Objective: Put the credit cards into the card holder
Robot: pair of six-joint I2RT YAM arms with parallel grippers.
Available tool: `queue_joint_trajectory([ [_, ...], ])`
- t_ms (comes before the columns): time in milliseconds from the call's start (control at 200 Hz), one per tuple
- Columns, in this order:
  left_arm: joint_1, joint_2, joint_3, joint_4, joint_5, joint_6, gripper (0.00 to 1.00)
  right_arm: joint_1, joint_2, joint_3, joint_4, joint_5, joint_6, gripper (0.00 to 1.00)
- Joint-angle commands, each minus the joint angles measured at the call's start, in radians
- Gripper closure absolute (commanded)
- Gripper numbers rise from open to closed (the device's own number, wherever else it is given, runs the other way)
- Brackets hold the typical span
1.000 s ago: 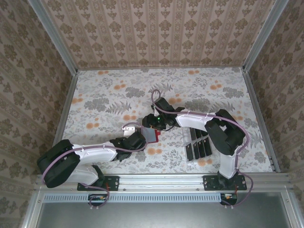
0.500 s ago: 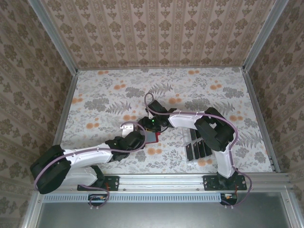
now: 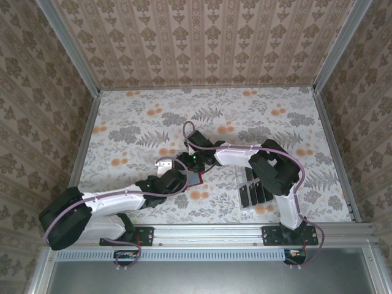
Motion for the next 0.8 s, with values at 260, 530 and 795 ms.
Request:
queue_joint_trajectory([
  [260, 0.006, 0.085, 0.001, -0.001, -0.030, -0.029, 0.00, 0.003, 0.009, 0.010, -0.005, -0.027, 0.015, 0.46],
  [530, 0.005, 0.106, -0.028, -0.004, -0.032, -0.064, 0.00, -0.020, -0.041, 0.012, -0.002, -0.035, 0.006, 0.45],
  [795, 0.005, 0.114, -0.041, 0.006, -0.029, -0.070, 0.00, -0.059, -0.144, -0.046, -0.005, 0.002, -0.014, 0.45],
])
